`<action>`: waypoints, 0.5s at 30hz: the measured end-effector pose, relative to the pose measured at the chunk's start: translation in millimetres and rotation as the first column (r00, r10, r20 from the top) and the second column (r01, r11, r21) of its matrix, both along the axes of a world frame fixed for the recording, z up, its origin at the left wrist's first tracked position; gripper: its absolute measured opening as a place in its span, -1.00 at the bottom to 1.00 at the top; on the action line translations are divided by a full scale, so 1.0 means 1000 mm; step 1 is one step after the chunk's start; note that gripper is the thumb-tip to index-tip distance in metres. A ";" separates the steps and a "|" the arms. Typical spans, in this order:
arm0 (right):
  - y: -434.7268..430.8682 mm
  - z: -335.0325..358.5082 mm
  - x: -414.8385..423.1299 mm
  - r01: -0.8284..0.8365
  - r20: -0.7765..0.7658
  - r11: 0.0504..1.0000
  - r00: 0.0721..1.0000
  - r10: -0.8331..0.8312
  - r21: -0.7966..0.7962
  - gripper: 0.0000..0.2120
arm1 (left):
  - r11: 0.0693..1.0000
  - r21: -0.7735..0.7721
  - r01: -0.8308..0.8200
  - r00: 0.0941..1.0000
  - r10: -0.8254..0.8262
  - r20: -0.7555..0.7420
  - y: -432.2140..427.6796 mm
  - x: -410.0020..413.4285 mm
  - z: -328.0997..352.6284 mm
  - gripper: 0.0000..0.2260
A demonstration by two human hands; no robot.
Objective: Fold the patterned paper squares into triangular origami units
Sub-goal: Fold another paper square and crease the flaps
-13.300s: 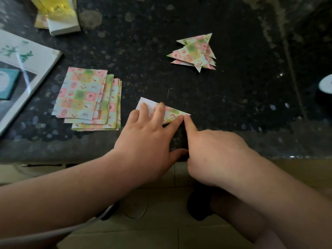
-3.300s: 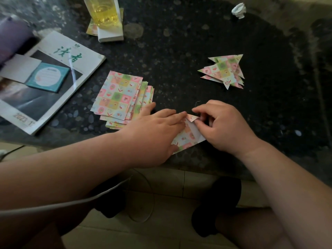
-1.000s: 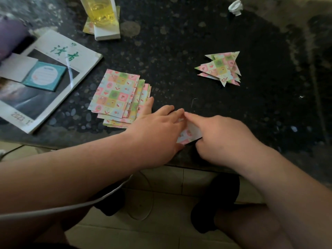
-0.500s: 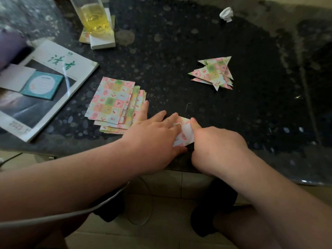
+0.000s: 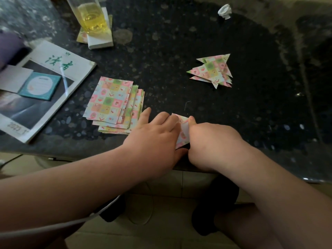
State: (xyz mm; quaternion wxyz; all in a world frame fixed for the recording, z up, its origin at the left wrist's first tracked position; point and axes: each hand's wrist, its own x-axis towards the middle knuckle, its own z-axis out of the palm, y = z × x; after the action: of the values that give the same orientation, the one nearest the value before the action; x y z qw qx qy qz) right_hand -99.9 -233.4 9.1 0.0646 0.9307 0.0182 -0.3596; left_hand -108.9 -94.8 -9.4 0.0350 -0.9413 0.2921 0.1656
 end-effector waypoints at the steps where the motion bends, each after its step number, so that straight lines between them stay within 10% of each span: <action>1: 0.000 0.000 0.001 -0.002 -0.009 1.000 1.000 0.002 0.002 -0.09 | 1.000 -0.003 0.007 1.000 -0.007 -0.002 -0.001 0.001 0.001 -0.36; 7: -0.002 0.004 0.005 0.005 -0.034 1.000 0.999 -0.005 0.013 -0.16 | 0.999 0.014 -0.039 0.999 0.039 -0.033 0.002 0.013 0.002 -0.39; 15: -0.025 -0.009 0.034 0.219 0.218 0.888 0.920 -0.327 0.405 -0.89 | 0.895 -0.229 -0.383 0.923 0.360 -0.138 -0.011 0.050 -0.002 -0.66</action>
State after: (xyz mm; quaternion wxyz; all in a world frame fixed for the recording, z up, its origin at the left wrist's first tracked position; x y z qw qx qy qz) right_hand -65.9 -258.0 -0.3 -0.1631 0.9603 -0.0555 -0.2195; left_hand -58.8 -105.5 -11.5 -0.1306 -0.9678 0.1267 0.1738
